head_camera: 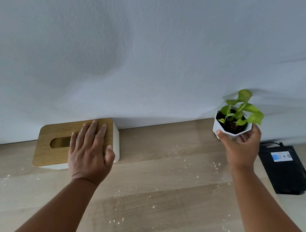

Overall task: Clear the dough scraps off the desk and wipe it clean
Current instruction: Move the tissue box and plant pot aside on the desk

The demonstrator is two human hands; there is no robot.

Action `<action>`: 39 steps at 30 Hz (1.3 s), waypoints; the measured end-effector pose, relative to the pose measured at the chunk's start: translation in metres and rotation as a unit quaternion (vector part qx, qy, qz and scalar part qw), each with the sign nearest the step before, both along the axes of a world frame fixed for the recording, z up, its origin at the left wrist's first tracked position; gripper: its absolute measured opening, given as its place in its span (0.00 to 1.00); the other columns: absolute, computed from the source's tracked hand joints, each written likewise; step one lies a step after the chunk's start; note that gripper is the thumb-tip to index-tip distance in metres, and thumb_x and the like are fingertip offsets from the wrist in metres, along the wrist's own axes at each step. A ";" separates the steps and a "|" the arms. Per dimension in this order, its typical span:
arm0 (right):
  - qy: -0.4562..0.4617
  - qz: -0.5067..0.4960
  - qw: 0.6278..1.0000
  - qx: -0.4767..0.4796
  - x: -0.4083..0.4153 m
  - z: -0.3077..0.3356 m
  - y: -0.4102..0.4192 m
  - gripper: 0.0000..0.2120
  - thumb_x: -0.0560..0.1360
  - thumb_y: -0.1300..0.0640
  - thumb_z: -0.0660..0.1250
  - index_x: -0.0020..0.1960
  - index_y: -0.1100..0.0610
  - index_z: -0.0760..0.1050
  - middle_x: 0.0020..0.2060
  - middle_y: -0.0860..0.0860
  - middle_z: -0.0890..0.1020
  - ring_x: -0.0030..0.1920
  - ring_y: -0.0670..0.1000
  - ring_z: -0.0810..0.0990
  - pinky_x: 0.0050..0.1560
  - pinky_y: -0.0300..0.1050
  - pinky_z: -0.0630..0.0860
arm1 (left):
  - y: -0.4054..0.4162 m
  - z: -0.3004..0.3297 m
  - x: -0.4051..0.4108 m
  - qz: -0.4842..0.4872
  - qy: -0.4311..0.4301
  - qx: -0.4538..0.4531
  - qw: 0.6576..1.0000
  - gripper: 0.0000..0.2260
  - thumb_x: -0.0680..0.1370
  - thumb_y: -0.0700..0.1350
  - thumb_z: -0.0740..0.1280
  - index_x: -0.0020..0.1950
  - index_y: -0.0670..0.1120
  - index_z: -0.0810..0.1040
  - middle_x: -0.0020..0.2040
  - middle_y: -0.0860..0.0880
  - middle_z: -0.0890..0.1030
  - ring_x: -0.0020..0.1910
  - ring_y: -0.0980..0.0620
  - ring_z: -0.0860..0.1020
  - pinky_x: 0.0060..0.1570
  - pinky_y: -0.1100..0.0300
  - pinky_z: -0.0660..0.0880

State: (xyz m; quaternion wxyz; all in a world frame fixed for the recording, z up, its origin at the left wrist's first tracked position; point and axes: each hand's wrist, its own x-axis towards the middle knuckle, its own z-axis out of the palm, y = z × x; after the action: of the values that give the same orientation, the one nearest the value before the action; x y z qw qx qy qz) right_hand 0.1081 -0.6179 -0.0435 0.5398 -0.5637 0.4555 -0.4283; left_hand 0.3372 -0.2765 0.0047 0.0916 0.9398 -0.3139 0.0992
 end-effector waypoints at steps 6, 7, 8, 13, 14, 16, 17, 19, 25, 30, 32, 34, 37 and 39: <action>0.000 0.000 1.000 0.009 -0.003 -0.007 -0.006 0.45 0.63 0.61 0.85 0.74 0.52 0.69 0.66 0.50 0.81 0.65 0.49 0.82 0.68 0.58 0.78 | 0.000 0.001 -0.001 -0.002 0.001 -0.001 1.000 0.29 0.78 0.55 0.54 0.76 0.45 0.73 0.78 0.42 0.70 0.79 0.39 0.64 0.79 0.38 0.56; -0.002 0.000 1.000 0.012 -0.003 -0.008 -0.007 0.45 0.62 0.60 0.86 0.75 0.52 0.68 0.66 0.50 0.81 0.65 0.49 0.82 0.68 0.58 0.77 | 0.000 0.001 -0.001 -0.002 0.001 -0.001 1.000 0.29 0.78 0.55 0.54 0.76 0.45 0.73 0.78 0.42 0.70 0.79 0.39 0.64 0.79 0.38 0.56; -0.002 0.001 1.000 0.015 -0.003 -0.009 -0.008 0.46 0.62 0.59 0.86 0.75 0.52 0.68 0.66 0.50 0.81 0.65 0.49 0.82 0.68 0.58 0.77 | 0.000 0.001 -0.001 -0.001 0.001 0.001 1.000 0.29 0.78 0.55 0.54 0.76 0.45 0.73 0.78 0.42 0.70 0.79 0.39 0.64 0.79 0.38 0.56; -0.008 0.006 1.000 0.024 -0.004 -0.012 -0.011 0.48 0.62 0.57 0.86 0.76 0.52 0.66 0.68 0.51 0.80 0.67 0.50 0.81 0.69 0.58 0.76 | 0.001 0.001 0.000 -0.001 -0.001 0.002 1.000 0.29 0.78 0.55 0.54 0.76 0.45 0.73 0.78 0.42 0.70 0.79 0.39 0.65 0.79 0.38 0.57; -0.010 0.006 1.000 0.023 -0.004 -0.013 -0.012 0.48 0.62 0.58 0.86 0.76 0.53 0.67 0.68 0.51 0.80 0.66 0.50 0.81 0.69 0.58 0.76 | 0.000 0.001 0.000 -0.001 -0.001 0.001 1.000 0.29 0.78 0.55 0.54 0.76 0.45 0.73 0.78 0.42 0.70 0.79 0.39 0.65 0.78 0.38 0.57; -0.010 0.009 1.000 0.024 -0.003 -0.015 -0.013 0.45 0.62 0.59 0.86 0.74 0.53 0.68 0.66 0.51 0.81 0.65 0.51 0.82 0.69 0.58 0.77 | 0.000 0.001 0.000 -0.002 -0.003 -0.001 1.000 0.29 0.78 0.55 0.54 0.76 0.45 0.74 0.78 0.42 0.70 0.79 0.39 0.65 0.79 0.38 0.57; -0.009 0.010 1.000 0.023 -0.003 -0.015 -0.013 0.44 0.63 0.60 0.85 0.73 0.52 0.69 0.66 0.51 0.81 0.65 0.51 0.82 0.69 0.59 0.77 | 0.000 0.000 0.000 -0.002 -0.002 -0.001 1.000 0.29 0.78 0.55 0.54 0.76 0.45 0.73 0.78 0.42 0.70 0.79 0.39 0.65 0.79 0.38 0.57; -0.009 0.011 1.000 0.022 -0.003 -0.015 -0.013 0.44 0.63 0.60 0.85 0.73 0.52 0.69 0.66 0.51 0.81 0.65 0.51 0.82 0.69 0.59 0.77 | 0.001 0.000 0.001 -0.001 -0.001 0.000 1.000 0.29 0.78 0.55 0.54 0.76 0.45 0.73 0.78 0.42 0.70 0.79 0.39 0.65 0.79 0.38 0.57; -0.012 0.017 1.000 0.015 -0.003 -0.014 -0.012 0.43 0.63 0.60 0.85 0.73 0.52 0.69 0.66 0.50 0.81 0.66 0.50 0.81 0.70 0.58 0.76 | 0.001 0.001 0.000 0.000 0.009 0.001 1.000 0.30 0.77 0.55 0.54 0.76 0.45 0.73 0.78 0.43 0.69 0.79 0.39 0.64 0.79 0.38 0.56; -0.016 0.023 0.999 0.017 -0.004 -0.014 -0.011 0.43 0.63 0.59 0.85 0.73 0.51 0.69 0.66 0.50 0.81 0.66 0.50 0.81 0.71 0.59 0.75 | 0.002 0.003 0.001 -0.003 0.031 0.012 0.999 0.30 0.77 0.56 0.54 0.77 0.46 0.71 0.79 0.43 0.68 0.80 0.40 0.63 0.79 0.38 0.55; -0.013 0.028 0.999 0.015 -0.004 -0.012 -0.010 0.42 0.63 0.59 0.85 0.72 0.50 0.70 0.66 0.50 0.81 0.66 0.50 0.81 0.71 0.59 0.75 | 0.003 0.004 0.002 -0.005 0.038 0.016 0.999 0.30 0.78 0.56 0.54 0.77 0.46 0.71 0.79 0.43 0.68 0.79 0.40 0.63 0.79 0.37 0.55; -0.009 0.033 0.999 0.011 -0.004 -0.011 -0.008 0.42 0.62 0.58 0.86 0.72 0.49 0.71 0.66 0.49 0.81 0.67 0.49 0.80 0.72 0.58 0.74 | 0.004 0.005 0.002 -0.006 0.044 0.020 0.999 0.30 0.78 0.56 0.54 0.77 0.46 0.71 0.79 0.43 0.68 0.80 0.40 0.62 0.79 0.37 0.55; 0.003 0.046 0.999 0.004 -0.008 -0.008 -0.005 0.45 0.62 0.58 0.86 0.74 0.49 0.69 0.67 0.48 0.80 0.68 0.48 0.79 0.74 0.57 0.72 | 0.006 0.006 0.003 -0.009 0.052 0.030 0.998 0.29 0.79 0.57 0.53 0.78 0.47 0.69 0.79 0.44 0.67 0.80 0.41 0.61 0.79 0.37 0.55; 0.021 0.055 0.998 0.002 -0.012 -0.008 -0.002 0.46 0.63 0.57 0.86 0.75 0.49 0.68 0.69 0.48 0.79 0.70 0.48 0.77 0.76 0.57 0.70 | 0.007 0.006 0.004 -0.014 0.058 0.037 0.998 0.29 0.80 0.57 0.53 0.79 0.47 0.68 0.80 0.44 0.66 0.81 0.41 0.60 0.79 0.37 0.55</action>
State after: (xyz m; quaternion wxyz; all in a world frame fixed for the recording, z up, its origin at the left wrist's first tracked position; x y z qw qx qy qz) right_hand 0.0958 -0.6199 -0.0511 0.5538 -0.5957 0.4360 -0.3853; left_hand 0.3412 -0.2698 0.0105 0.0765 0.9421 -0.3250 0.0316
